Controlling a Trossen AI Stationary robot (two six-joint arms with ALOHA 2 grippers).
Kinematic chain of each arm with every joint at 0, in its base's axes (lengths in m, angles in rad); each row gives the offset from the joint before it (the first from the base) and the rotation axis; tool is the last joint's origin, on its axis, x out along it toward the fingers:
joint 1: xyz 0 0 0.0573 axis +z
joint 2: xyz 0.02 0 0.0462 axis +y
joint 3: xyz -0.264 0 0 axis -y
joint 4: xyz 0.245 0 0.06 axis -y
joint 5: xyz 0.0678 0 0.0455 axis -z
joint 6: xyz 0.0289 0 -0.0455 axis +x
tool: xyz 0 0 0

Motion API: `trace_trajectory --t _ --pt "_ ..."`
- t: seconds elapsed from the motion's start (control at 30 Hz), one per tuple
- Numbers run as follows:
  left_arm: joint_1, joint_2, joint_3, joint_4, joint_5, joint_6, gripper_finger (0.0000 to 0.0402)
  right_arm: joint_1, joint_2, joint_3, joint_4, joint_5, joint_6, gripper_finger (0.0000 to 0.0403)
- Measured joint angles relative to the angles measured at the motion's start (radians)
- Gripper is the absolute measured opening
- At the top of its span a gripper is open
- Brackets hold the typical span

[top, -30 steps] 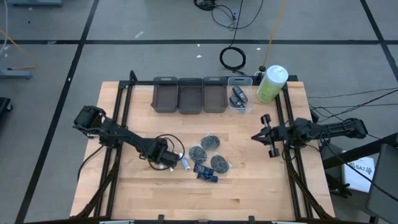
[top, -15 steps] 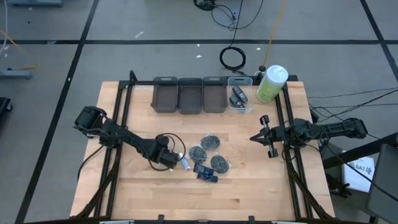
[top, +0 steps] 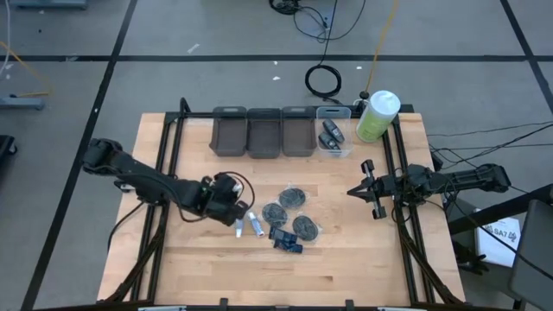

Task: Pick & Place Travel size toiletries
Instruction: Put the left toothpaste into the left black bin

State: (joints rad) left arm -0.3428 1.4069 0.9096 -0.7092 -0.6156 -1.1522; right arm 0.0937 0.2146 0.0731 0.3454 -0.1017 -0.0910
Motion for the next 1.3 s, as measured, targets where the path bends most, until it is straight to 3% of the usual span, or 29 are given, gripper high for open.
trace_trajectory --t 0.17,0.4,0.6,0.73,0.87,1.07,1.17,1.3 --pt "0.003 -0.039 0.001 0.079 -0.092 0.312 0.0005 0.0 0.0 0.0 -0.002 0.0 0.0 0.0004" --pt "0.026 -0.04 -0.002 0.22 -0.175 0.488 0.0028 0.0 0.0 0.0 -0.029 0.0 0.0 0.0004" --pt "0.022 -0.062 -0.089 0.569 -0.107 0.665 0.0006 0.0 0.0 0.0 -0.029 -0.002 0.0 0.0004" --pt "0.032 -0.06 -0.186 0.777 -0.018 0.756 0.0017 0.0 0.0 0.0 -0.029 -0.003 0.0 0.0004" --pt "0.053 -0.078 -0.286 0.95 0.029 0.794 0.0009 0.0 0.0 0.0 -0.029 -0.003 0.0 0.0004" --pt "0.099 -0.227 -0.455 1.087 0.027 0.792 0.0015 0.0 0.0 0.0 -0.029 -0.003 0.0 0.0004" --pt "0.142 -0.332 -0.526 1.133 -0.026 0.776 0.001 0.0 0.0 0.0 -0.029 -0.003 -0.001 0.0004" --pt "0.229 -0.436 -0.571 1.11 -0.23 0.625 0.0008 0.0 0.0 0.0 -0.029 -0.003 -0.005 0.0004"
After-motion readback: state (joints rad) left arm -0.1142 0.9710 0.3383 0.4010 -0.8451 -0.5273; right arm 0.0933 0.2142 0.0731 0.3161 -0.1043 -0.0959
